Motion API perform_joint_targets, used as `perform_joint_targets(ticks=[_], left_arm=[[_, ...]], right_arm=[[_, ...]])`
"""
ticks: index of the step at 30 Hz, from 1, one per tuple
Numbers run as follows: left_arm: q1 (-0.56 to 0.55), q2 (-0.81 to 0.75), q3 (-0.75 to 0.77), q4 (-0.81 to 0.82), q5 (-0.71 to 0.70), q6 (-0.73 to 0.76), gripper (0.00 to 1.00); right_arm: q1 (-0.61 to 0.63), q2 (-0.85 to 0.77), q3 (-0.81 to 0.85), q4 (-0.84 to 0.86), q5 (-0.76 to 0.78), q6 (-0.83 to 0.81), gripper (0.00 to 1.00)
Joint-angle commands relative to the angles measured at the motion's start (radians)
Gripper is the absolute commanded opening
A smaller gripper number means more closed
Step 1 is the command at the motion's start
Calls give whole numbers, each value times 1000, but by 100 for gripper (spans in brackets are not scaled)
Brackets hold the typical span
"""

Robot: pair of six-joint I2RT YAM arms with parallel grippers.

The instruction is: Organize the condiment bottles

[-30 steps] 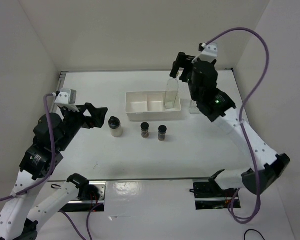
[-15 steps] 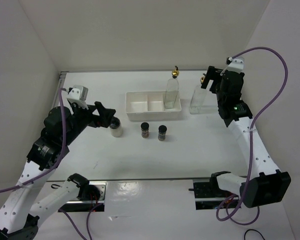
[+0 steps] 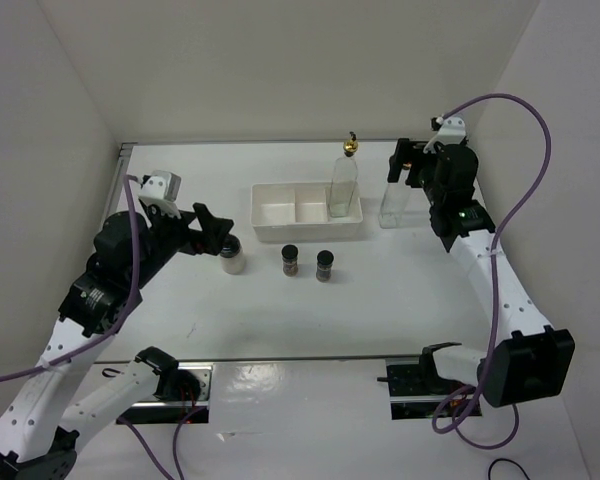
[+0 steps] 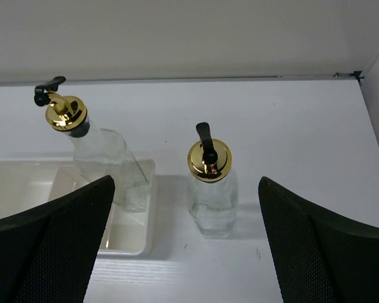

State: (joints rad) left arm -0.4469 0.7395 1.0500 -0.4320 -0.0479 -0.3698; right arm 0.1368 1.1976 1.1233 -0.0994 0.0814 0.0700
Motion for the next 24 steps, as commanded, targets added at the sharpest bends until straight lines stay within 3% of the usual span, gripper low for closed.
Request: perform_joint_targets(ticks=[1,24], left_arm=[[-3,9,-10,50,0,14,100],[7,86,-10,68,-36,60,100]], right_arm=[[-3,26,-28,92,-20,-21,99],[-3,234,-19,201,57,10,99]])
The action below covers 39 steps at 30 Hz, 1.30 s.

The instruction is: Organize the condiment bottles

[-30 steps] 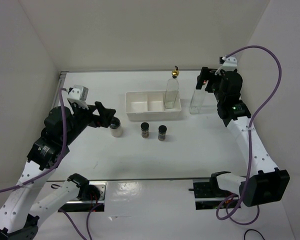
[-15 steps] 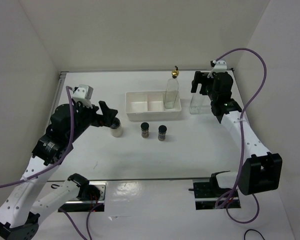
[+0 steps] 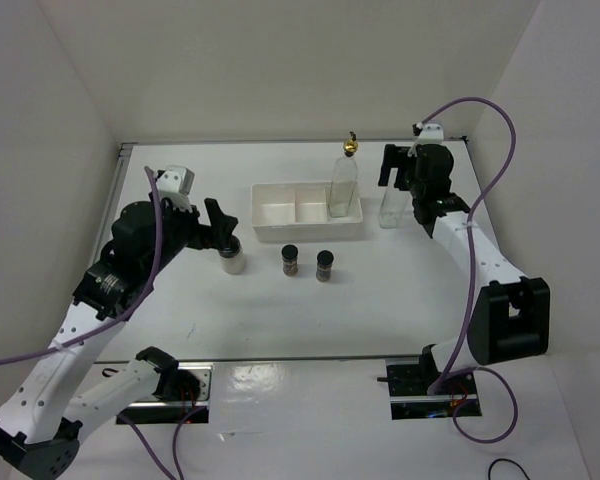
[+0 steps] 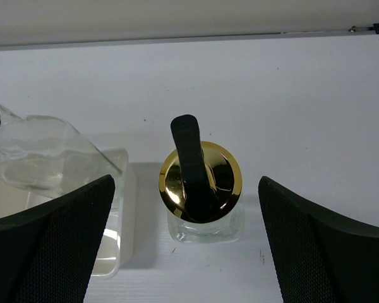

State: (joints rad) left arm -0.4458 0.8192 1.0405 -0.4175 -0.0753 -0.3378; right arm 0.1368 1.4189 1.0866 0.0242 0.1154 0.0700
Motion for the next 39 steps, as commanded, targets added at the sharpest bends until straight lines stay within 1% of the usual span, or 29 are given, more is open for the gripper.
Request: perform_joint_targets(ticks=[1,5,6,8,9,15,16,19,20,22,23,25,26,32,33,37,39], left_arm=[[6,6,-10,54,-9,28,100],[6,17,-10,54,-18,37,100],[6,17,-10,54,-18,37,100],[6,26,-10,54,-18,37,100],[6,26,-10,54,-18,37,100],[6,26,-10,54,-27,37,100],[6,26,-10,54,-27,37,100],[6,26,-10,54,-27,37,100],[6,26,-10,54,-27,37,100],[6,26,-10,54,-27,37,100],[6,26,-10,54,-27,37,100],[6,26,-10,54,-27,37,100],[6,26,-10,54,-27,37,100],[6,17,-10,54,-27,37,100],[6,17,-1,54,-18,37,100],[6,-2,0,54,-18,37,100],[6,-2,0,54,-9,37,100]], right_arm=[[-3,12,18,77,33,10,99],[-3,34,18,98,43,10,99],[6,43,27,98,43,10,94],[6,52,38,98,43,10,89],[6,61,38,98,43,10,83],[6,71,47,98,87,10,69],[6,71,47,98,87,10,64],[6,71,47,98,96,10,55],[6,71,47,98,108,10,50],[6,71,47,98,109,10,45],[6,71,56,98,109,10,38],[6,60,56,98,109,10,33],[15,60,56,98,109,10,26],[15,26,65,63,138,10,19],[15,-1,65,50,138,19,18],[15,-69,101,20,138,28,18],[15,-101,122,-21,123,28,18]])
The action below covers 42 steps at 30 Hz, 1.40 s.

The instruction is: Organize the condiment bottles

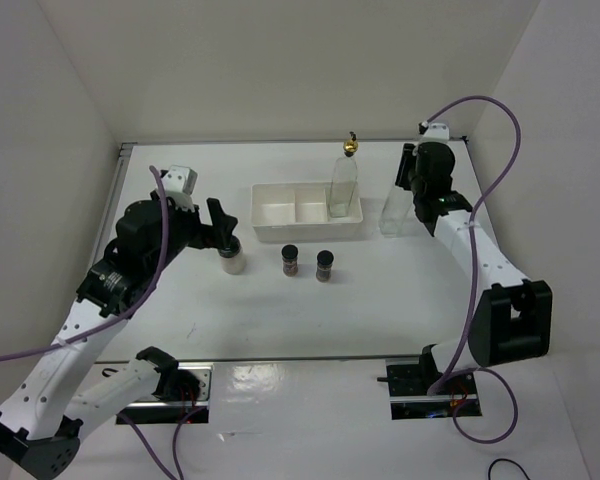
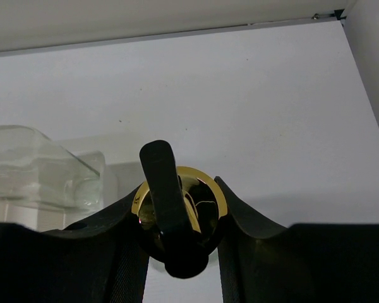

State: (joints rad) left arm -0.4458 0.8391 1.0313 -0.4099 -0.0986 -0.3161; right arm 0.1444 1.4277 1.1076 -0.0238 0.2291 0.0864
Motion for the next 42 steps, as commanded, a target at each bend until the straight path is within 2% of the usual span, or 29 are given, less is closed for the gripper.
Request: perform_joint_targets(ticks=[1,13,22,30,34,42], left_arm=[[6,-32,9,46,14,15,100],[6,-109,18,8,14,-12,100],[6,-140,18,-10,14,-40,100],[6,-158,9,-20,5,-49,100],[6,-158,9,-29,-4,-49,100],[6,-158,9,-38,-13,-40,100]], right_arm=[[7,-119,128,12,-3,12,18],[164,-147,330,-192,-57,-5,19],[210,-147,342,-173,-86,33,19],[316,-52,377,-124,28,55,19],[368,-17,377,-105,148,55,19],[388,4,377,-85,242,55,19]])
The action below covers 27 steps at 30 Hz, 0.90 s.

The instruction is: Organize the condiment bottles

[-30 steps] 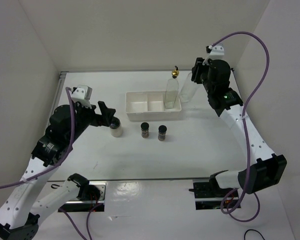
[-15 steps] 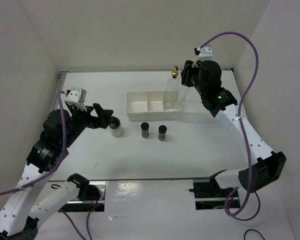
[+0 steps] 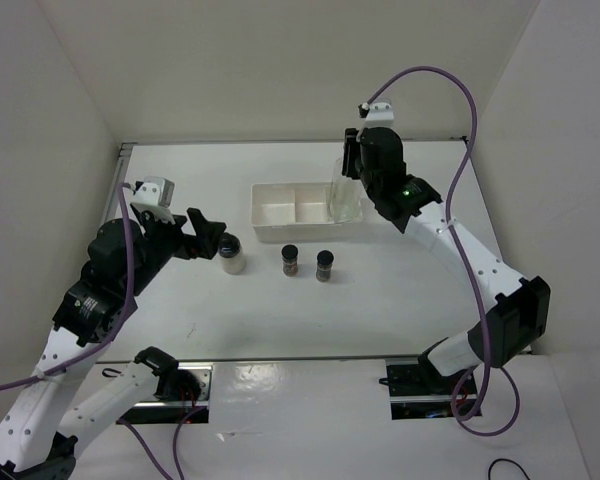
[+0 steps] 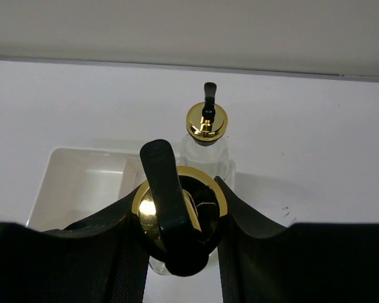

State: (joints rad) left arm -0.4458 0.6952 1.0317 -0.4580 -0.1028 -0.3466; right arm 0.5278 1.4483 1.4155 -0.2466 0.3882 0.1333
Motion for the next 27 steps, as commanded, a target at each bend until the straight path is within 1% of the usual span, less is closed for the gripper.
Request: perform_joint_targets(ticks=[1,8,14,17,27], left_arm=[[6,-14,8,10,-18,0,100],[6,-14,-1,19,-18,0,100],[6,-5,-1,19,-18,0,100],[6,4,-1,19,-18,0,100],[6,4,-1,19,-18,9,100]], right_arm=[[5,-8,69,138,96,8,19],[5,21,79,156,141,-1,20],[5,53,33,214,184,9,20],[5,63,23,236,193,48,20],[5,72,-81,290,202,144,21]])
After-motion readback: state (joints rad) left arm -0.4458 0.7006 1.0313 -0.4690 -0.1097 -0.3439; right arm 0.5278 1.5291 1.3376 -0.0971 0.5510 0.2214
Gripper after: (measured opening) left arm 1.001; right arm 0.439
